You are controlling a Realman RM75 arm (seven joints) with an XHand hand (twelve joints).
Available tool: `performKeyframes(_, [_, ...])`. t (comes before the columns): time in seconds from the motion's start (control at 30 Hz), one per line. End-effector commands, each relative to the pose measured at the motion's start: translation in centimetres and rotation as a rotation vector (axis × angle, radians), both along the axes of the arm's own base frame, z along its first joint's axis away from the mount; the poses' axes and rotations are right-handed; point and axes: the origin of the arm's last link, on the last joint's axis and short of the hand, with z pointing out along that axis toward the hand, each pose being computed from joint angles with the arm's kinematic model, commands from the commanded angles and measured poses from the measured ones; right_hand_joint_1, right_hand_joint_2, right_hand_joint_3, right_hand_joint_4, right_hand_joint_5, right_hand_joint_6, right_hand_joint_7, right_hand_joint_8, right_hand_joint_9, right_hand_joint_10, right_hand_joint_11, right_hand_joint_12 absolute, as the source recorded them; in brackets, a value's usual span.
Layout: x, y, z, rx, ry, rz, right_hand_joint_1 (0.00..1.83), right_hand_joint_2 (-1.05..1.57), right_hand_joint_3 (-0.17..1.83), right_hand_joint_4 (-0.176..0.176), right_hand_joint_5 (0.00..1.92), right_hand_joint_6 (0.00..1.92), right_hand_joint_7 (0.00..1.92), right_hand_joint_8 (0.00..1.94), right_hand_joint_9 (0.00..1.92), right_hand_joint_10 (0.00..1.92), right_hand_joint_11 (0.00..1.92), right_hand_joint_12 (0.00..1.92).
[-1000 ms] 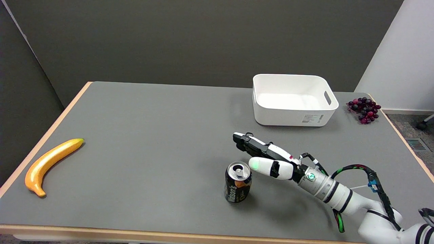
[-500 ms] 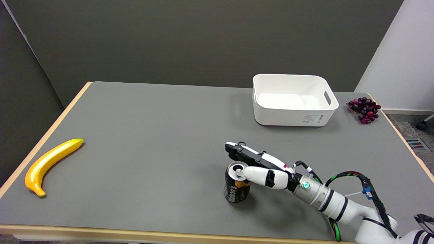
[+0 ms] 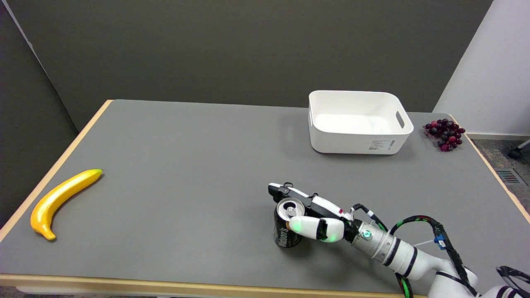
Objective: Pick up the black can.
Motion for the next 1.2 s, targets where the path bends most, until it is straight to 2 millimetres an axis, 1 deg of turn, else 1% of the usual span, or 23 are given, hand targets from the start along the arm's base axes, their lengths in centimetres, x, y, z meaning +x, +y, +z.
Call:
performKeyframes(0.03, [0.0,-0.8,-0.5,0.004,0.01,0.023,0.66,0.61,0.88,-0.176,0.04,0.21,0.0,0.02,0.0,0.0,0.0,0.07])
performKeyframes(0.1, [0.1,-0.9,-0.4,0.002,0.013,0.028,0.72,0.62,0.89,-0.176,0.04,0.21,0.0,0.02,0.0,0.0,0.0,0.05])
performKeyframes(0.3, [0.3,-1.1,-0.1,-0.005,0.024,0.037,0.81,0.62,0.9,-0.176,0.04,0.22,0.0,0.02,0.0,0.0,0.0,0.07])
performKeyframes(0.37, [0.3,-1.3,0.0,-0.011,0.027,0.035,0.89,0.64,0.93,-0.176,0.03,0.26,0.0,0.06,0.0,0.0,0.0,0.19])
performKeyframes(0.43, [0.3,-1.4,0.0,-0.017,0.032,0.03,1.16,0.71,1.03,-0.176,0.04,0.37,0.02,0.08,0.0,0.0,0.0,0.41])
performKeyframes(0.5, [0.3,-1.6,0.1,-0.028,0.035,0.02,1.0,0.71,1.0,-0.176,0.05,0.38,0.02,0.2,0.0,0.0,0.0,0.46])
performKeyframes(0.53, [0.2,-1.6,0.1,-0.033,0.035,0.013,0.95,0.71,0.99,-0.176,0.06,0.39,0.03,0.27,0.0,0.06,0.0,0.53])
performKeyframes(0.6, [0.2,-1.7,0.1,-0.037,0.038,0.007,1.0,0.73,1.04,-0.176,0.08,0.48,0.11,0.42,0.0,0.35,0.0,0.78])
performKeyframes(0.63, [0.2,-1.8,0.1,-0.039,0.04,0.004,1.0,0.73,1.03,-0.176,0.1,0.49,0.13,0.43,0.0,0.43,0.0,0.84])
performKeyframes(0.67, [0.2,-1.8,0.1,-0.042,0.042,0.002,1.0,0.73,1.03,-0.176,0.12,0.52,0.17,0.47,0.02,0.52,0.0,0.91])
performKeyframes(0.7, [0.2,-1.9,0.1,-0.044,0.042,0.001,1.0,0.76,1.01,-0.176,0.16,0.58,0.25,0.55,0.08,0.62,0.0,1.0])
performKeyframes(0.73, [0.2,-1.9,0.2,-0.049,0.043,-0.001,1.0,0.78,1.0,-0.176,0.2,0.65,0.32,0.64,0.14,0.7,0.0,1.07])
performKeyframes(0.8, [0.2,-2.0,0.2,-0.055,0.044,-0.005,0.99,0.82,0.95,-0.176,0.22,0.76,0.38,0.84,0.2,0.76,0.0,1.15])
performKeyframes(0.87, [0.2,-2.1,0.3,-0.063,0.043,-0.009,1.04,0.85,0.88,-0.176,0.24,0.97,0.43,1.08,0.31,0.92,0.08,1.27])
performKeyframes(0.93, [0.2,-2.3,0.4,-0.071,0.043,-0.007,1.23,1.14,0.39,-0.176,0.26,1.07,0.55,1.57,0.39,1.07,0.16,1.4])
performKeyframes(0.97, [0.3,-2.4,0.4,-0.077,0.041,-0.004,1.27,1.18,0.31,-0.176,0.28,1.12,0.58,1.65,0.43,1.13,0.18,1.49])
performKeyframes(1.0, [0.4,-2.5,0.5,-0.086,0.038,-0.001,1.28,1.15,0.34,-0.176,0.3,1.16,0.61,1.63,0.47,1.19,0.2,1.61])
performKeyframes(1.03, [0.5,-2.7,0.7,-0.095,0.037,0.003,1.25,1.17,0.32,-0.176,0.32,1.29,0.63,1.63,0.5,1.26,0.22,1.71])
performKeyframes(1.1, [0.9,-3.1,1.2,-0.118,0.039,0.021,1.12,1.29,0.19,-0.176,0.34,1.67,0.69,1.67,0.52,1.34,0.23,1.82])
performKeyframes(1.17, [1.8,-3.7,2.0,-0.147,0.057,0.063,1.13,1.37,-0.02,-0.176,0.38,1.66,0.73,1.63,0.67,1.32,0.31,1.92])
performKeyframes(1.2, [2.5,-4.1,2.6,-0.171,0.073,0.095,1.12,1.4,-0.06,-0.176,0.37,1.67,0.73,1.64,0.69,1.32,0.31,1.92])
